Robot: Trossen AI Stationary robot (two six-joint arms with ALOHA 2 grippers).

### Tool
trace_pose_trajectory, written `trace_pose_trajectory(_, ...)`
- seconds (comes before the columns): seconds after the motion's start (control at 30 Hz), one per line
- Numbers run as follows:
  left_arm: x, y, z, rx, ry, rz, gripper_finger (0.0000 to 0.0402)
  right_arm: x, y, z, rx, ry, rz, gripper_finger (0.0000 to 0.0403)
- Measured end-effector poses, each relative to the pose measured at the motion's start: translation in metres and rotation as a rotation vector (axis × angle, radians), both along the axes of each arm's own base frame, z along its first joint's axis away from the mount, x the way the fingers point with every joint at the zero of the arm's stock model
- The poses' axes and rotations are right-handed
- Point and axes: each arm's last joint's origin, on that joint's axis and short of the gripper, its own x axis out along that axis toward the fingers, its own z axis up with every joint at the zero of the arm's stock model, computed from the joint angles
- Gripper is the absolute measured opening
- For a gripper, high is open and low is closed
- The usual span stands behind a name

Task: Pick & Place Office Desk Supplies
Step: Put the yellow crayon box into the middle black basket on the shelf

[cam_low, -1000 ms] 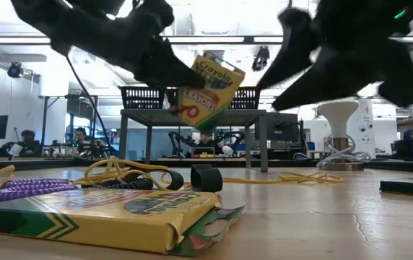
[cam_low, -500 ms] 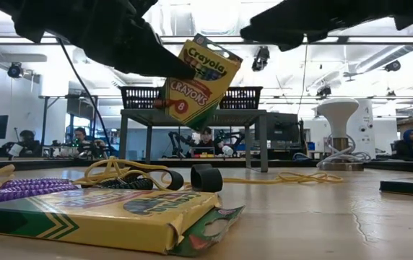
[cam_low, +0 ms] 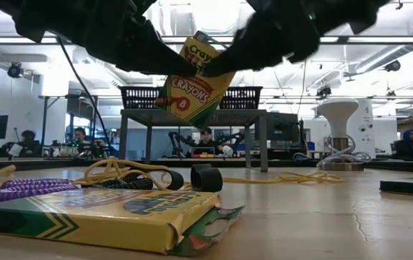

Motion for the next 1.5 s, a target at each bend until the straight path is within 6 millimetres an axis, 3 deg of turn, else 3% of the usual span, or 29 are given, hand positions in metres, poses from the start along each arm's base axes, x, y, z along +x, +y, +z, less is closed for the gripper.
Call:
trace_pose_trajectory(0.17,-0.001,0.0,-0.002,0.006,0.017,0.0,0.0055,0.012,0.004,0.004,-0.017,0.079,-0.002,0.0125)
trace_pose_trajectory(0.37,-0.001,0.001,0.0,0.003,0.021,0.0,0.0118,0.011,0.003,0.01,-0.008,0.15,-0.018,0.0026)
trace_pose_trajectory(0.5,-0.016,0.003,0.016,-0.039,0.062,0.021,0.0166,0.008,0.002,0.028,-0.013,0.15,-0.017,0.0031)
trace_pose_trajectory(0.63,-0.04,0.007,0.027,-0.194,0.11,0.096,0.0191,0.01,-0.013,0.079,-0.072,0.108,-0.047,0.0036)
trace_pose_trajectory(0.8,-0.056,0.008,0.014,-0.275,0.058,0.166,0.0194,0.025,-0.074,0.153,-0.138,0.132,-0.177,0.0034)
trace_pose_trajectory(0.93,-0.061,0.01,0.002,-0.302,-0.046,0.17,0.0193,0.04,-0.144,0.184,-0.109,0.164,-0.2,0.0034)
trace_pose_trajectory(1.03,-0.064,0.012,-0.002,-0.316,-0.095,0.161,0.0192,0.049,-0.203,0.189,-0.031,0.195,-0.202,0.0034)
trace_pose_trajectory(1.13,-0.067,0.013,-0.003,-0.314,-0.104,0.165,0.0192,0.054,-0.257,0.18,0.033,0.251,-0.25,0.0034)
trace_pose_trajectory(1.23,-0.067,0.013,-0.004,-0.309,-0.099,0.166,0.0192,0.06,-0.293,0.168,0.078,0.309,-0.294,0.0034)
trace_pose_trajectory(1.37,-0.067,0.013,-0.005,-0.291,-0.095,0.161,0.0192,0.071,-0.313,0.151,0.106,0.367,-0.3,0.004)
trace_pose_trajectory(1.5,-0.067,0.013,-0.005,-0.286,-0.095,0.162,0.0192,0.075,-0.316,0.133,0.111,0.394,-0.272,0.0046)
